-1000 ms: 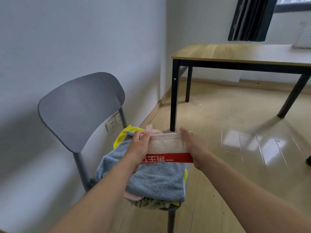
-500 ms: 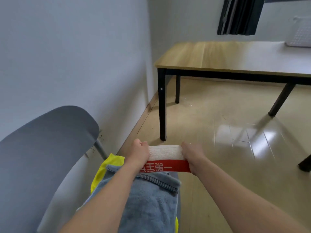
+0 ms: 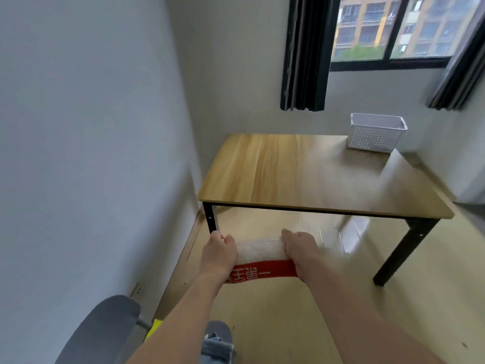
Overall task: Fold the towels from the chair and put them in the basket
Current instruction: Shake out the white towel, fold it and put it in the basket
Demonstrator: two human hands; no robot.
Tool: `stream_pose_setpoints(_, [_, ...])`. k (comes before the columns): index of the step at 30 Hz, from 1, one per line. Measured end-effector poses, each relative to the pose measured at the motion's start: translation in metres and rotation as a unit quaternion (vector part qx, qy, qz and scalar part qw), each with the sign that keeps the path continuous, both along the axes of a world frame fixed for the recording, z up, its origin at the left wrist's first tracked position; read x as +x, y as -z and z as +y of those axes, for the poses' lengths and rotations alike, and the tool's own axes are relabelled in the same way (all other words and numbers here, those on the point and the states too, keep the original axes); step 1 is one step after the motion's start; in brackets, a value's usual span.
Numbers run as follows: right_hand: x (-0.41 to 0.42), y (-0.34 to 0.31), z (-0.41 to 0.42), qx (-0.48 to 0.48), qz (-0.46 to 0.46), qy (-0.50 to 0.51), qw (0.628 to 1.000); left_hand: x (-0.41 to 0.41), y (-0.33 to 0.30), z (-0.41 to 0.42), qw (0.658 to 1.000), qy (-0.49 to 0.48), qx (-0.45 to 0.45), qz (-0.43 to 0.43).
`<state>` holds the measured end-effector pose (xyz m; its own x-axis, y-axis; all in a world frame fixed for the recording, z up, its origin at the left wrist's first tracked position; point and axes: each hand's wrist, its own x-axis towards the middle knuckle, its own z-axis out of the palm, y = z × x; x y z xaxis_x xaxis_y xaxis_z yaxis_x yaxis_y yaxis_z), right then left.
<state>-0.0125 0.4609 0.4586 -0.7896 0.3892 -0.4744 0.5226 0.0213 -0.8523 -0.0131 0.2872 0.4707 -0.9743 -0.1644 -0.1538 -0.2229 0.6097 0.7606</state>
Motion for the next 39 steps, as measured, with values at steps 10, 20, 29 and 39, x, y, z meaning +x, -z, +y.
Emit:
stream_pose_setpoints(10, [-0.051, -0.068, 0.228, 0.046, 0.076, 0.046, 0.995, -0.061, -0.069, 0.226, 0.996, 0.058, 0.002, 0.066])
stream_pose_setpoints(20, [-0.147, -0.079, 0.364, 0.093, 0.086, 0.043, 0.991, -0.173, -0.065, 0.361, 0.994, 0.075, -0.001, 0.081])
stream_pose_setpoints(29, [-0.245, -0.086, 0.550, 0.051, 0.109, 0.037, 0.992, -0.264, -0.076, 0.544, 0.989, 0.084, 0.031, 0.118])
stream_pose_setpoints(39, [-0.363, -0.084, 0.698, 0.029, 0.086, -0.067, 0.994, -0.339, -0.067, 0.686, 0.994, 0.030, 0.038, 0.097])
